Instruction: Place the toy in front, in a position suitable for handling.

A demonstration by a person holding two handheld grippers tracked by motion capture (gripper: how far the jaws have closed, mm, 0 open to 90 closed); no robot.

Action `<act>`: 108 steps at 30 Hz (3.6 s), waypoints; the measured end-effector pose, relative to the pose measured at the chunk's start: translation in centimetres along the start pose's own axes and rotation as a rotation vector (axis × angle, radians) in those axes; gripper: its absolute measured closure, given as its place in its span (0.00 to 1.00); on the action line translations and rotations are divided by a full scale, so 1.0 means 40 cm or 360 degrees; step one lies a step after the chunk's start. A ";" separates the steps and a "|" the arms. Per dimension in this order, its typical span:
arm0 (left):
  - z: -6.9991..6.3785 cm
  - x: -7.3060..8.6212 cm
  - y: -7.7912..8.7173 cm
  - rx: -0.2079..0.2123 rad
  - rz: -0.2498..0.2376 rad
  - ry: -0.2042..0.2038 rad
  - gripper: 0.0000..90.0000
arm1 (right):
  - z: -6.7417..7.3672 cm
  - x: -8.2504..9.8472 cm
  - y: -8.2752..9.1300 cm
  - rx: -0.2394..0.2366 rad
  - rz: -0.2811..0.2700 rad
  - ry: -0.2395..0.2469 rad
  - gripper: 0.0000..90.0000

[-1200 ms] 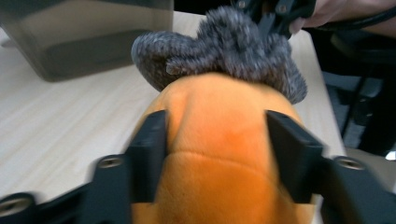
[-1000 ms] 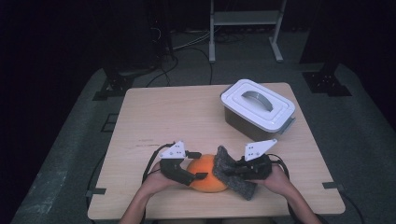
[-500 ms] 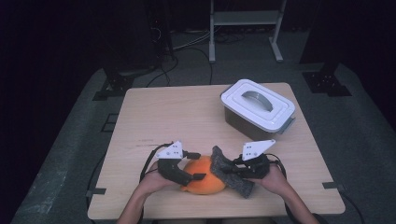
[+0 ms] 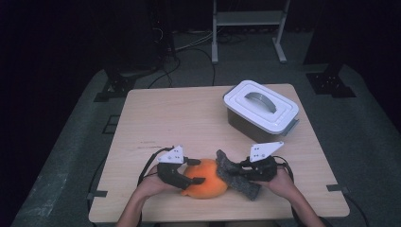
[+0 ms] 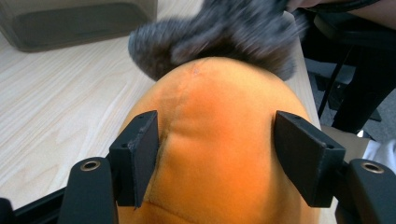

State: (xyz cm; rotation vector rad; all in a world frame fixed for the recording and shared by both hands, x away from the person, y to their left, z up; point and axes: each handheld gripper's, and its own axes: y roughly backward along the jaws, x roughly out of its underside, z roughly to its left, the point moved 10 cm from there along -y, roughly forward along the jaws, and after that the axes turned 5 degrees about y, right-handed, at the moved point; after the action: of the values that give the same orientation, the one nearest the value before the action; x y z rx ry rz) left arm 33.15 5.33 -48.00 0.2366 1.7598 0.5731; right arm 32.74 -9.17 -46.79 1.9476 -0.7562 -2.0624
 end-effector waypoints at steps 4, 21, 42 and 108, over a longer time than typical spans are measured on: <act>-0.005 -0.027 0.006 0.0028 -0.0082 0.0037 0.27 | 0.026 -0.008 -0.026 -0.0039 0.0038 0.0047 0.87; 0.002 0.014 -0.001 0.0035 0.0038 0.0048 0.29 | 0.001 0.016 -0.014 -0.0009 0.0069 0.0008 0.87; -0.005 -0.044 -0.049 -0.0201 -0.0114 -0.0212 0.56 | -0.042 0.004 0.006 0.0069 -0.0001 -0.0055 0.87; -0.021 -0.029 -0.055 -0.0103 -0.0017 -0.0032 0.43 | 0.006 -0.027 0.013 0.0010 0.0043 0.0098 0.88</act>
State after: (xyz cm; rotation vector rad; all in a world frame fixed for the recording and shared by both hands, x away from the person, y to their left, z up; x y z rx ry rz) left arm 32.97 2.69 -47.95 0.1875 1.7194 0.6169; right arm 32.53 -9.03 -45.58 1.9832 -0.7723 -1.9770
